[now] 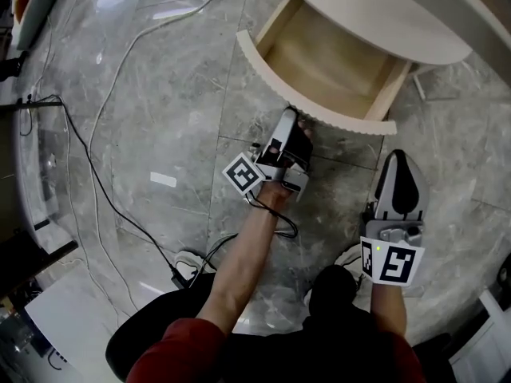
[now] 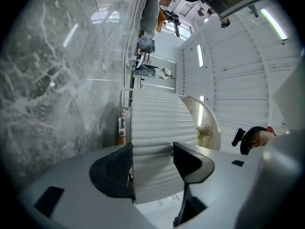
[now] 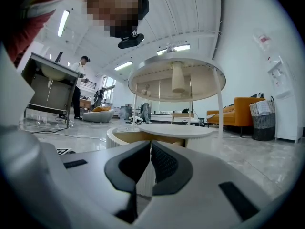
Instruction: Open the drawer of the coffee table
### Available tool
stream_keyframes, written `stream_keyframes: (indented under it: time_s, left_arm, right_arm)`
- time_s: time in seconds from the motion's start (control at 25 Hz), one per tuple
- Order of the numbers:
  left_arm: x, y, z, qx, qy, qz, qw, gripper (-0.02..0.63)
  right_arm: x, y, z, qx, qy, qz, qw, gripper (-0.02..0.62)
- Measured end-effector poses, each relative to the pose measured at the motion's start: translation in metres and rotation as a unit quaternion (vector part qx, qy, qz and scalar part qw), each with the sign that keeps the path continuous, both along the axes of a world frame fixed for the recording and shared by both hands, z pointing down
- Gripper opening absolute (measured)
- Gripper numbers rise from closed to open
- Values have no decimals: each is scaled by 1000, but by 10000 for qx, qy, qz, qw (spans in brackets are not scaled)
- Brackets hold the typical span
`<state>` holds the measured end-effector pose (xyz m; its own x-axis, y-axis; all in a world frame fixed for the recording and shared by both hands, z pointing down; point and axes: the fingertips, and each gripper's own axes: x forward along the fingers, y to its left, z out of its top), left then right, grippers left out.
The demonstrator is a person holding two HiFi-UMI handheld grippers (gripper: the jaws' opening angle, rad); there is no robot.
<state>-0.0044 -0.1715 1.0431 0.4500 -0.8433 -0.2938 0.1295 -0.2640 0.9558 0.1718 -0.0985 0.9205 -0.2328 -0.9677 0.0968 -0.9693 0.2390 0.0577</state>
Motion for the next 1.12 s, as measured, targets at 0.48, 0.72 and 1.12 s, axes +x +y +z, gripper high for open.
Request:
stream_keyframes:
  time_s: [0.48, 0.72, 1.12]
  left_arm:
    - [-28, 48, 1, -68, 14, -61, 10000, 278]
    - [-29, 47, 4, -94, -82, -54, 9999, 278]
    - [-53, 64, -14, -88, -2737, -248, 9614, 278]
  right_arm:
    - [-10, 15, -1, -10, -102, 5, 9999, 23]
    - [-8, 17, -2, -10, -164, -2, 9999, 23]
    - [-11, 16, -4, 6, -195, -18, 9998, 23]
